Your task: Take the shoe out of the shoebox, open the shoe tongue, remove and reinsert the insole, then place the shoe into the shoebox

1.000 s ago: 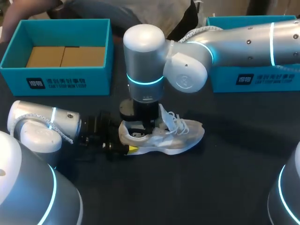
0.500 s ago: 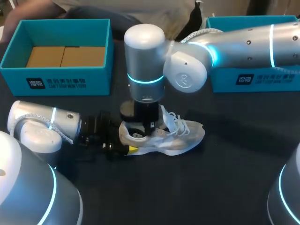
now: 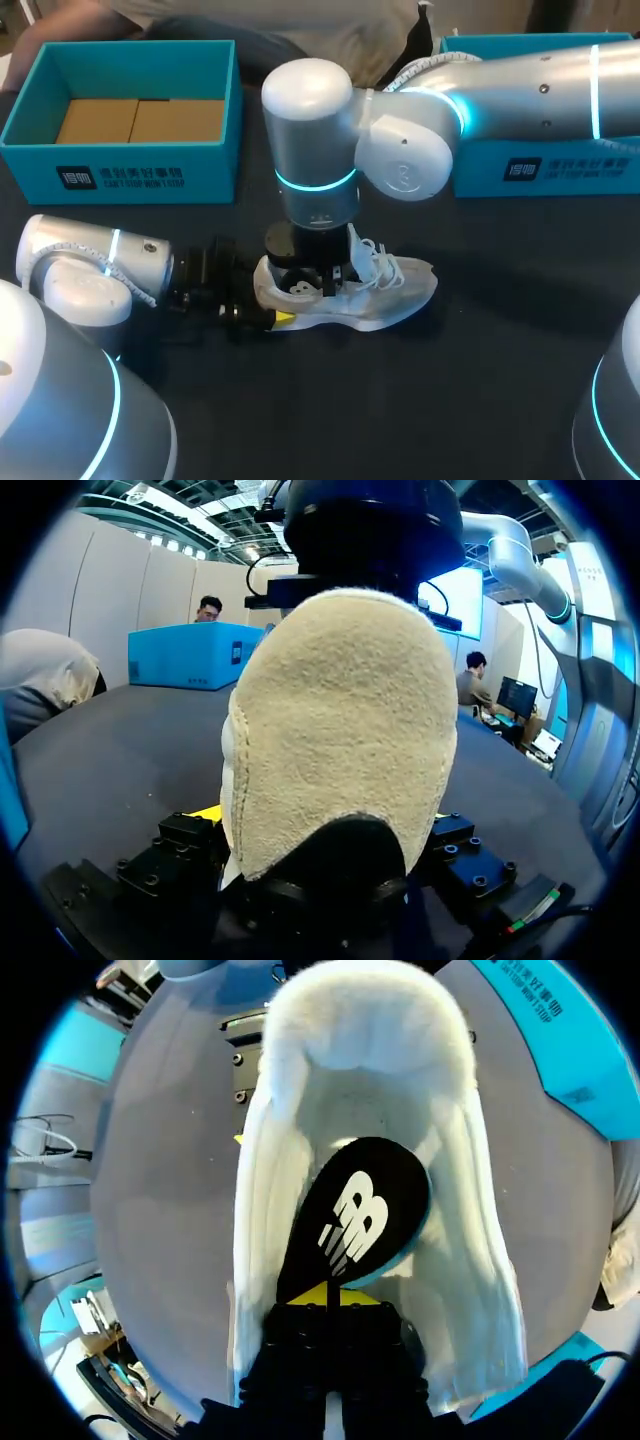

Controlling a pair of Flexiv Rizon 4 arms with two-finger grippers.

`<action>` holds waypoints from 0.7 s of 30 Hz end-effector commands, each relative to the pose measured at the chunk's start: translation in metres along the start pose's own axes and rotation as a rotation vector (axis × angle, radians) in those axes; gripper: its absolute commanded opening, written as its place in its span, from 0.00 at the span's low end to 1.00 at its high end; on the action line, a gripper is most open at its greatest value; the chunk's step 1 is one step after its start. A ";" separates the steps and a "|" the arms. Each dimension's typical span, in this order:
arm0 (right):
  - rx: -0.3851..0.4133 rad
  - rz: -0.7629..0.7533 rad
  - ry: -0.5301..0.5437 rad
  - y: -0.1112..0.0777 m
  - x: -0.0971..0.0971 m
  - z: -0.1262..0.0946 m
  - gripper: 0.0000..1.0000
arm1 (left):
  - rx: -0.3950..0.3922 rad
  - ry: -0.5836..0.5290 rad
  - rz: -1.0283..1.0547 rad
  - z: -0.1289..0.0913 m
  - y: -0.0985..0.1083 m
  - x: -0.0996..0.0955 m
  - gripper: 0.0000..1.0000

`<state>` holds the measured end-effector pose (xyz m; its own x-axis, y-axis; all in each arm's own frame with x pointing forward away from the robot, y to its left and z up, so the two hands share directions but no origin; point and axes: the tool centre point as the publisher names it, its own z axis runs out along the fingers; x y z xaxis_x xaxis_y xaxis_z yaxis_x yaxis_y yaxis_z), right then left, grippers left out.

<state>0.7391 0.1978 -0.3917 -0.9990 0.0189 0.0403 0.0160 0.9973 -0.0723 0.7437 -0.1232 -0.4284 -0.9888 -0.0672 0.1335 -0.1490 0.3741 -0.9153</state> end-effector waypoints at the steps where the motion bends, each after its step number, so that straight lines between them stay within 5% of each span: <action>1: -0.008 0.001 -0.020 -0.013 0.002 -0.016 0.00 | -0.004 -0.002 -0.001 0.002 0.004 -0.001 0.00; 21: -0.064 -0.023 -0.054 -0.020 -0.022 -0.052 0.00 | -0.004 -0.002 -0.001 0.002 0.004 -0.001 0.00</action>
<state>0.7639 0.1893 -0.3464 -1.0000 -0.0031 -0.0072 -0.0030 0.9999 -0.0164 0.7438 -0.1231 -0.4284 -0.9887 -0.0674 0.1338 -0.1494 0.3741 -0.9153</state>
